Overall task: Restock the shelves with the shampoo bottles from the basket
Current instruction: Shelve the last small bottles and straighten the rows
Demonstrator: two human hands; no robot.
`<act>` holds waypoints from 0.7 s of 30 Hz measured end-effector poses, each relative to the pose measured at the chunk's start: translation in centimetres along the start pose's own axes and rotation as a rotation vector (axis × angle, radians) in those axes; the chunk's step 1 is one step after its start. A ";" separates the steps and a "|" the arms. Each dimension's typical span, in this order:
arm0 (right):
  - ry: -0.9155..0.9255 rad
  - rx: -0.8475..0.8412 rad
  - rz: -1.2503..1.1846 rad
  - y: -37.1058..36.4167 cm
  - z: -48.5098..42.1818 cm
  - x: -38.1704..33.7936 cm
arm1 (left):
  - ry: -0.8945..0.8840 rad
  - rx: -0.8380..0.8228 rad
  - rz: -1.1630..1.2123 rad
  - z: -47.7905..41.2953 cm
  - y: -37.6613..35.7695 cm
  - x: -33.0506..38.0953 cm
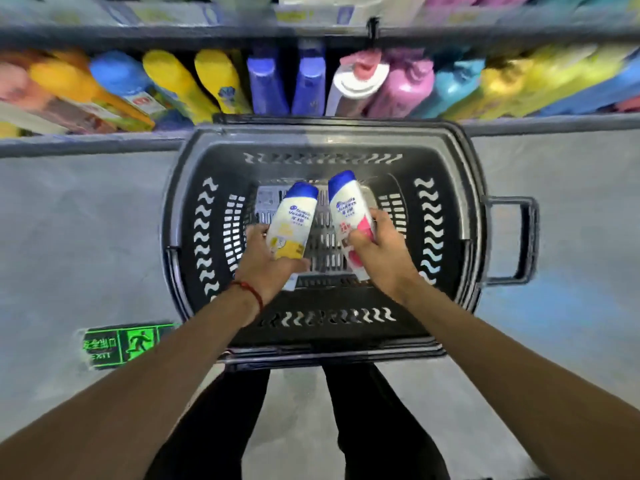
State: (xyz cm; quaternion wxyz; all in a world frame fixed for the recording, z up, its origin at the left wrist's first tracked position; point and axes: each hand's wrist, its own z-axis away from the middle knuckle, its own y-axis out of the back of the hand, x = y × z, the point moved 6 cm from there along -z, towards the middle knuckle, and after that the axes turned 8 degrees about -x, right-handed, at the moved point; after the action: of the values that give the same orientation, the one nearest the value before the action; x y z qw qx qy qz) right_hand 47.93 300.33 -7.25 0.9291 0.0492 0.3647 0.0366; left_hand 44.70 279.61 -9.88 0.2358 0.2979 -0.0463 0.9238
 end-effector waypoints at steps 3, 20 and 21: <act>0.047 0.060 -0.106 0.1 5.2 -3.5 | -0.026 -0.002 0.020 5.0 0.7 3.3; 0.314 0.117 -0.260 -5.0 35.1 -21.5 | -0.324 0.066 0.312 38.3 6.1 15.0; 0.340 0.100 -0.262 -5.2 36.3 -22.3 | -0.345 0.082 0.334 39.8 6.3 15.5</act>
State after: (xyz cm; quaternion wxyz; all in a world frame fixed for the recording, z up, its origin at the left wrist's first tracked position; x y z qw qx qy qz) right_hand 56.56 290.49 33.63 0.8475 0.0406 0.5206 -0.0948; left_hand 51.81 271.37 31.83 0.0560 0.4489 -0.0967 0.8866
